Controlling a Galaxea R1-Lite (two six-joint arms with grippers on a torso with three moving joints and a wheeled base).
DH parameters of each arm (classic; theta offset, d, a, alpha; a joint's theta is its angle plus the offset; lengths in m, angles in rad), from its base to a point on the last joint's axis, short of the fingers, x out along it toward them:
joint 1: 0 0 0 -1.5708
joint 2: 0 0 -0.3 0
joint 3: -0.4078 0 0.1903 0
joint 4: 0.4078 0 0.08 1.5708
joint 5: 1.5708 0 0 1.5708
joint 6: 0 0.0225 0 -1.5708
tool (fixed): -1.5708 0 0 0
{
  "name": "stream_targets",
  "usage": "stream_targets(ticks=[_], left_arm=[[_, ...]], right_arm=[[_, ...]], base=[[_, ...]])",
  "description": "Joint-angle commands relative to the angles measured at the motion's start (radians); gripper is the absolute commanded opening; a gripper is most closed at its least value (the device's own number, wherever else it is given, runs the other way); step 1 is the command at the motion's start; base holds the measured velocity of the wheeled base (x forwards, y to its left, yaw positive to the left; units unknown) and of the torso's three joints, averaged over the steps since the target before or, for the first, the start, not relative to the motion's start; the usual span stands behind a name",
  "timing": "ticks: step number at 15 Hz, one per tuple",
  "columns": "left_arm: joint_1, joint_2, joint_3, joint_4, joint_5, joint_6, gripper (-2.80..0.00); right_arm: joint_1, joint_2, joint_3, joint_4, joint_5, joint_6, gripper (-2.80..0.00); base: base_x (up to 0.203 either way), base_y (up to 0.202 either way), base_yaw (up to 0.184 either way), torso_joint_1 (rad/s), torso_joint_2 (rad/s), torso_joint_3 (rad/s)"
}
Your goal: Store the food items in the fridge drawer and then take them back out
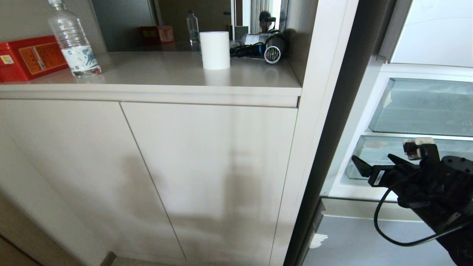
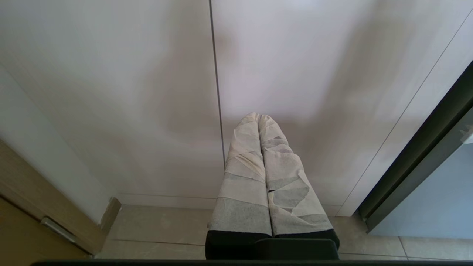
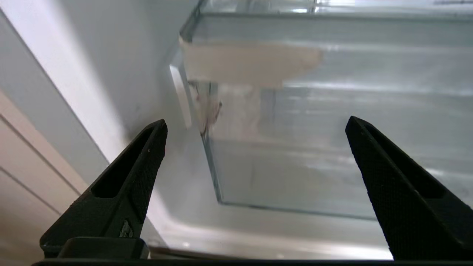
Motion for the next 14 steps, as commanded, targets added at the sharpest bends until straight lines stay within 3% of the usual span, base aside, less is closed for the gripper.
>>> stream_targets(ticks=[1,14], left_arm=[[0.0,0.0,0.0,0.001,0.0,0.0,-2.8],[0.0,0.0,0.0,0.001,0.0,0.0,-2.8]], right_arm=[[0.0,-0.017,0.008,-0.014,-0.001,0.0,0.0],[0.001,0.036,-0.057,-0.014,-0.001,-0.003,0.0]], base=[[0.0,0.0,0.0,0.0,0.0,0.0],[0.0,0.0,0.0,0.0,0.0,0.0]])
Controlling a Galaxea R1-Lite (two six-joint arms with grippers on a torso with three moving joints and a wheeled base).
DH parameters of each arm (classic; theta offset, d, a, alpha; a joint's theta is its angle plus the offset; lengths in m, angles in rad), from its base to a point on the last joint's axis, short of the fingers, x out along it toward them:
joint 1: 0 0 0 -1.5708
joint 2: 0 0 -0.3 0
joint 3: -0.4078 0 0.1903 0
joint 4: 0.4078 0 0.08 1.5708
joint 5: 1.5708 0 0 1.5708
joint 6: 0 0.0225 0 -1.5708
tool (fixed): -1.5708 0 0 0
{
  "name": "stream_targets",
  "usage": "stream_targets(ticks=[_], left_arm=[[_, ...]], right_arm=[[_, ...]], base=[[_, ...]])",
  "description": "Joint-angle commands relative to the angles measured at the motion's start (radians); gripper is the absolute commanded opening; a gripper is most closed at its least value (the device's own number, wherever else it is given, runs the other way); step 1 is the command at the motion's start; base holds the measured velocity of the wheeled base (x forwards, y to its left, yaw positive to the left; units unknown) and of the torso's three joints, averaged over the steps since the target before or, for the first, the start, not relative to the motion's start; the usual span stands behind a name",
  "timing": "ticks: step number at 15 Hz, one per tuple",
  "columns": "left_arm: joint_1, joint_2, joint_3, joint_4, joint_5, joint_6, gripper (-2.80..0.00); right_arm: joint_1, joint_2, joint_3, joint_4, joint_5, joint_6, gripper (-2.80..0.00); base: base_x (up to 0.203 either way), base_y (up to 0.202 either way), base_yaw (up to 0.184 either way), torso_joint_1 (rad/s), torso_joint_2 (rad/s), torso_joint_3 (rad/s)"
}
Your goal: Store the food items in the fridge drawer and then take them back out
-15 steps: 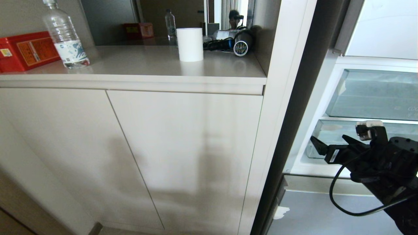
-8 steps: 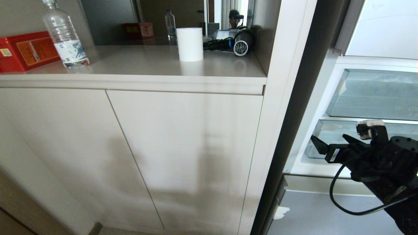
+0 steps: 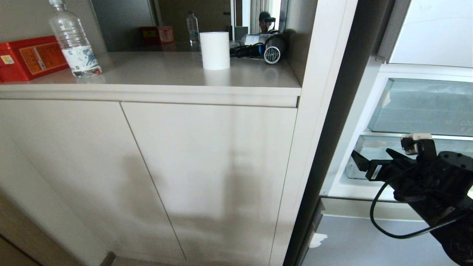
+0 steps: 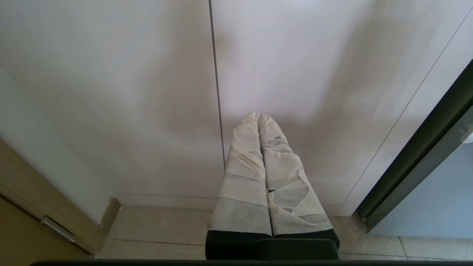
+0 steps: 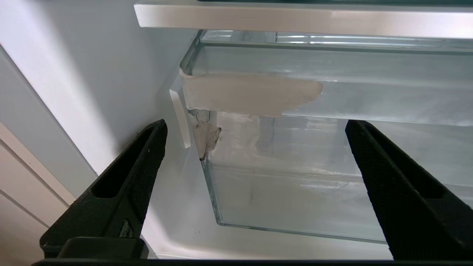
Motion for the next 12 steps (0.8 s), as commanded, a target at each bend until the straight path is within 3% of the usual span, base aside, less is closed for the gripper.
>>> stream_targets(ticks=[1,2,3,4,12], left_arm=[[0.0,0.0,0.0,0.001,0.001,0.0,-2.8],[0.0,0.0,0.0,0.001,0.001,0.0,-2.8],[0.0,0.0,0.0,0.001,0.001,0.0,-2.8],[0.0,0.0,0.0,0.001,0.001,0.0,-2.8],[0.0,0.0,0.0,0.001,0.001,0.0,-2.8]], right_arm=[[0.0,0.007,-0.002,-0.007,0.0,0.0,0.0],[0.001,0.009,-0.001,-0.007,0.0,0.0,0.0],[0.001,0.009,0.0,-0.007,0.0,0.0,-1.98],[0.001,0.009,-0.001,-0.007,0.002,-0.001,-2.8],[0.051,0.013,0.002,-0.007,-0.014,-0.001,-2.8]], base=[[0.0,0.0,0.0,0.0,0.0,0.0],[0.0,0.0,0.0,0.0,0.0,0.0],[0.0,0.0,0.0,0.0,0.0,0.0],[0.0,0.0,0.0,0.0,0.0,0.0],[0.0,0.0,0.0,0.0,0.0,0.0]])
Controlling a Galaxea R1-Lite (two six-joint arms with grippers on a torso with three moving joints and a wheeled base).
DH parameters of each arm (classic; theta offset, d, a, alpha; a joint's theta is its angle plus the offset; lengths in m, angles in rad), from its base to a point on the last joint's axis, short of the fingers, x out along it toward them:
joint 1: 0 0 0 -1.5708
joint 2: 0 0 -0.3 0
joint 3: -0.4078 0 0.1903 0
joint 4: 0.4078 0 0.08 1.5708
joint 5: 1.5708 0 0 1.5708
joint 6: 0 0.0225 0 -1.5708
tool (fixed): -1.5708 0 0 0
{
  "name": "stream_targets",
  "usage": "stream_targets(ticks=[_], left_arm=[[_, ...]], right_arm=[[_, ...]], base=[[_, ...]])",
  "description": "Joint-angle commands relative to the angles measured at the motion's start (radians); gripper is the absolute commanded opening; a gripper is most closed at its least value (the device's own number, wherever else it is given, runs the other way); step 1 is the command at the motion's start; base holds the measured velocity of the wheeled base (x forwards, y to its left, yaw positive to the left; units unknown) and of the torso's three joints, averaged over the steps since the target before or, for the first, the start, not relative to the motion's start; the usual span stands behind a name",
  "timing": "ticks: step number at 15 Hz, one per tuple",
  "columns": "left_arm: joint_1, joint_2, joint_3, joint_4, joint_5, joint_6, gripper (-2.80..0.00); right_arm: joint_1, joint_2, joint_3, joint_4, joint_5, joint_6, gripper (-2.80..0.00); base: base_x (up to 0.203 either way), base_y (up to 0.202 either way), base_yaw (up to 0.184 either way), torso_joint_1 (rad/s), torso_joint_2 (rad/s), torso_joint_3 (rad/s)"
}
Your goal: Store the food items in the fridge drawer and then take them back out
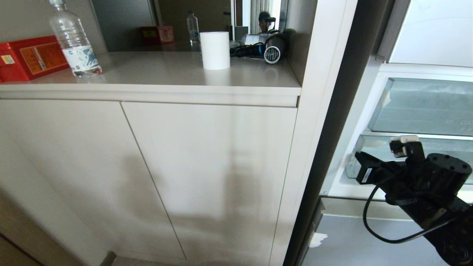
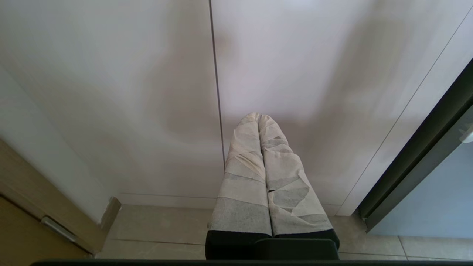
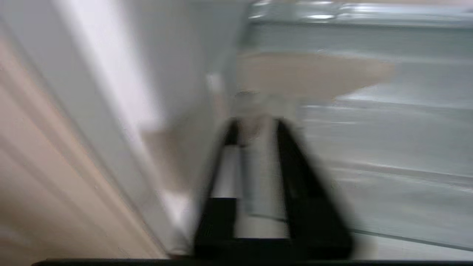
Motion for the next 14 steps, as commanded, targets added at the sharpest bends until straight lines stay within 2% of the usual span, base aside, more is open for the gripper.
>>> stream_targets(ticks=[1,8,14], left_arm=[[0.0,0.0,0.0,0.001,0.0,0.0,-2.8],[0.0,0.0,0.0,0.001,0.0,0.0,-2.8],[0.0,0.0,0.0,0.001,0.0,0.0,-2.8]], right_arm=[[0.003,0.001,0.0,-0.011,-0.004,-0.001,-2.8],[0.012,-0.041,0.032,-0.011,-0.005,0.003,-2.8],[0.012,-0.142,0.183,-0.011,-0.001,0.005,-2.8]], base=[[0.0,0.0,0.0,0.0,0.0,0.0],[0.0,0.0,0.0,0.0,0.0,0.0],[0.0,0.0,0.0,0.0,0.0,0.0]])
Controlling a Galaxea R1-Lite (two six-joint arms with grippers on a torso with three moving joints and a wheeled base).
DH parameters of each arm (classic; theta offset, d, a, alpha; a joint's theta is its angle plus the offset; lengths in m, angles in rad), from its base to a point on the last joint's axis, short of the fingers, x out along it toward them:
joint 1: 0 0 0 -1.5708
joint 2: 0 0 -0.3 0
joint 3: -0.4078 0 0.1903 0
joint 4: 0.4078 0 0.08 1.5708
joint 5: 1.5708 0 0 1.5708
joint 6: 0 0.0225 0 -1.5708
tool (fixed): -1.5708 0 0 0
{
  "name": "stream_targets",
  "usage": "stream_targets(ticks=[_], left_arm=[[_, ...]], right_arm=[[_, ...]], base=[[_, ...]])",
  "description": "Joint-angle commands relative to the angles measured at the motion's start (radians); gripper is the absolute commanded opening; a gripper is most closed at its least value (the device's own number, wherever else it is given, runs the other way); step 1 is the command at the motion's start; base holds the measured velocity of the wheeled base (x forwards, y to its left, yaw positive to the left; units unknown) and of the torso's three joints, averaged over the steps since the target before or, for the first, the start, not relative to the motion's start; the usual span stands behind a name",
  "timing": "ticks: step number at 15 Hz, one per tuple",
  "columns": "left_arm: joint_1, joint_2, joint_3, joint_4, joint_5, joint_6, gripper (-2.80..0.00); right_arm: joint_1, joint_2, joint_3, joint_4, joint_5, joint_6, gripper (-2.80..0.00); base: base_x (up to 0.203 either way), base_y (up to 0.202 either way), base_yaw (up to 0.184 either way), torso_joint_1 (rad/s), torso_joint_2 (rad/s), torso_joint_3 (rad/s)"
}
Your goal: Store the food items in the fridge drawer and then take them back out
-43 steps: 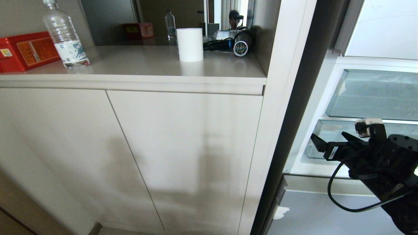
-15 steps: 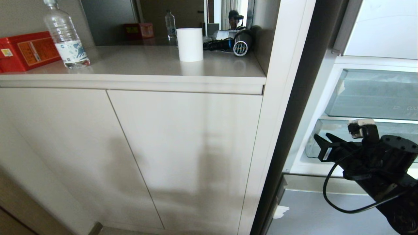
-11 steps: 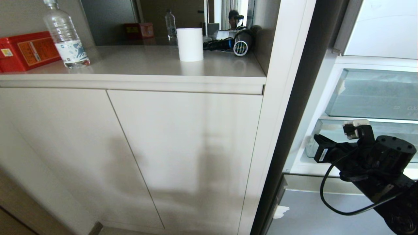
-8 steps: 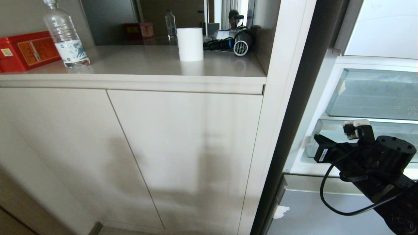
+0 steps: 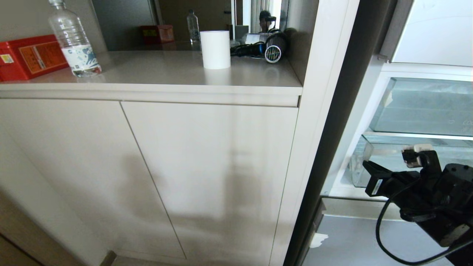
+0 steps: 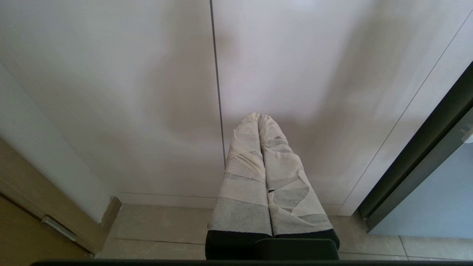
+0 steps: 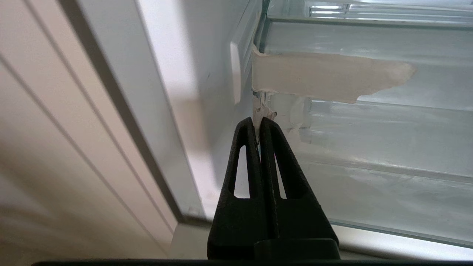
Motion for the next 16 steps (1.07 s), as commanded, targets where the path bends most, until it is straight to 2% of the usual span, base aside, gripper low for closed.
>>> stream_targets(ticks=[1,7,11,12,16], left_arm=[[0.0,0.0,0.0,-0.001,0.0,0.0,-2.8],[0.0,0.0,0.0,0.001,0.0,0.0,-2.8],[0.0,0.0,0.0,0.001,0.0,0.0,-2.8],[0.0,0.0,0.0,0.001,0.0,0.0,-2.8],[0.0,0.0,0.0,0.001,0.0,0.0,-2.8]], right_arm=[[0.0,-0.052,0.042,-0.007,-0.003,0.0,-2.8],[0.0,-0.207,0.215,-0.007,0.0,0.003,-2.8],[0.0,-0.3,0.234,-0.007,-0.005,0.001,-2.8],[-0.003,-0.3,0.234,-0.007,-0.007,0.001,0.0],[-0.003,-0.307,0.234,-0.007,-0.009,-0.005,0.0]], base=[[0.0,0.0,0.0,0.0,0.0,0.0],[0.0,0.0,0.0,0.0,0.0,0.0],[0.0,0.0,0.0,0.0,0.0,0.0],[0.0,0.0,0.0,0.0,0.0,0.0],[0.0,0.0,0.0,0.0,0.0,0.0]])
